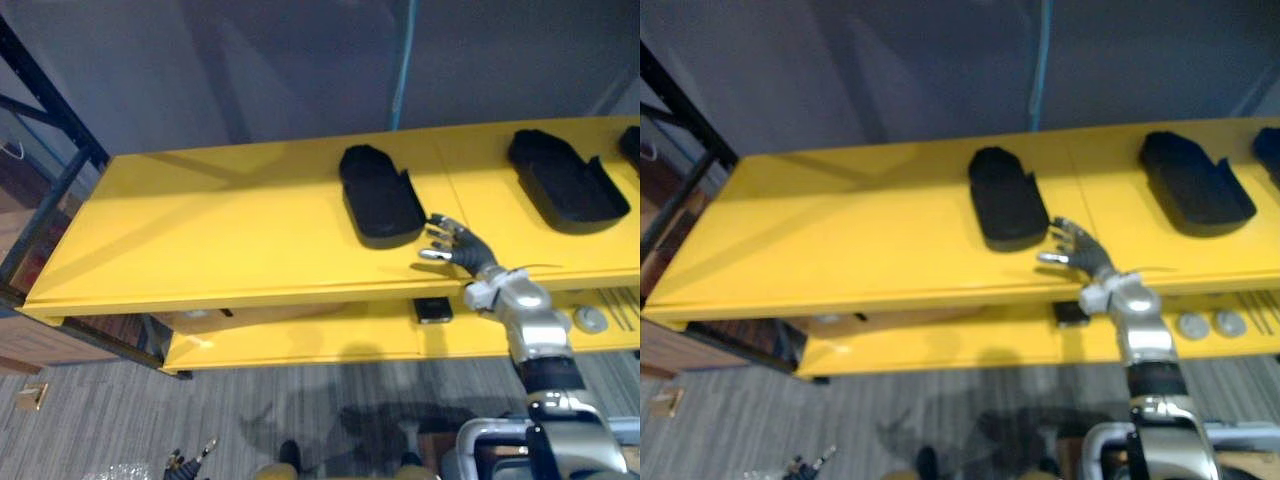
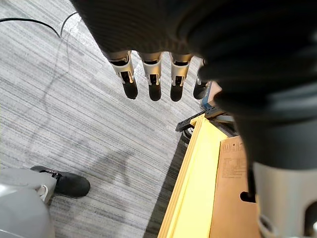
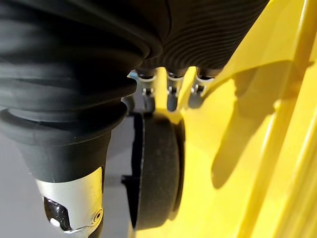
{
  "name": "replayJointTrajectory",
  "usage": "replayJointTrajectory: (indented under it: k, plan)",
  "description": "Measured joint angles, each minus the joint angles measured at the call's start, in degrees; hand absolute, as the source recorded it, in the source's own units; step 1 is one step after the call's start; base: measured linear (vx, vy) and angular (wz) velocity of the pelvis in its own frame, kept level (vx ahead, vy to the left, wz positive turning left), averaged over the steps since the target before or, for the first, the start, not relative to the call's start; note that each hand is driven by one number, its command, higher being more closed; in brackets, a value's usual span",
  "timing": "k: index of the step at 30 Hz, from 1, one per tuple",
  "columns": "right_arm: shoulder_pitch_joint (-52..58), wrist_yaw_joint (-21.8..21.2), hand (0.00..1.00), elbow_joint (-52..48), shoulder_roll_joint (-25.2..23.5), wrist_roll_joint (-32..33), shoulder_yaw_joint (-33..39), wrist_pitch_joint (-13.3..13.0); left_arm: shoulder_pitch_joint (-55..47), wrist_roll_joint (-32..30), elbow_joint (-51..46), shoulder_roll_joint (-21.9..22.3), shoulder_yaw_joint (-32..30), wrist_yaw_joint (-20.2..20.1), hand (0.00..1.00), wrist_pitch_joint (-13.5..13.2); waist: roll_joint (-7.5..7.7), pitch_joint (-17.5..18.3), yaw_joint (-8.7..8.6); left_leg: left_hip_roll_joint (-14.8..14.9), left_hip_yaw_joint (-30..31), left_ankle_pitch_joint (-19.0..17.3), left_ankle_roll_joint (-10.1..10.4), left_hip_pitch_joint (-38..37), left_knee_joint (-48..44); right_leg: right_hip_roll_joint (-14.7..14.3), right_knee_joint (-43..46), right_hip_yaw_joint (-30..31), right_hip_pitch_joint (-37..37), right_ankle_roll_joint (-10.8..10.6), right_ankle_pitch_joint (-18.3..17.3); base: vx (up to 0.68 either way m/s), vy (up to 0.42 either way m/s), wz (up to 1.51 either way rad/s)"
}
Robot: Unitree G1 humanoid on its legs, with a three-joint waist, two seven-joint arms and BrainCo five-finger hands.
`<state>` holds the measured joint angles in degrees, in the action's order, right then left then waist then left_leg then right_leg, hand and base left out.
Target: Walk over and take plastic housings, then place them on the shelf
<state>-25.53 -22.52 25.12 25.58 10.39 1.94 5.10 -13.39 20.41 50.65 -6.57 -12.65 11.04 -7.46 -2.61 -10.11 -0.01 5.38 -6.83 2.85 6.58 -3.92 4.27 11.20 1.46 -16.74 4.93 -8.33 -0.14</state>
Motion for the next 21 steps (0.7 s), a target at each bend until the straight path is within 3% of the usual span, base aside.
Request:
replayJointTrajectory:
  k: [21]
  plan:
    - [0.1,-0.1,0.00,2.0,-1.8,0.1,-3.2,-1.5,0.1,0.0,0.0,0.0,0.2,0.1,0.00,0.0,0.12,1.8,-0.14,0.0,0.1,0.0,0.0,0.0,-0.1,0.0,-0.1,-0.2,0.0,0.0,0.0,0.00,0.000,0.00]
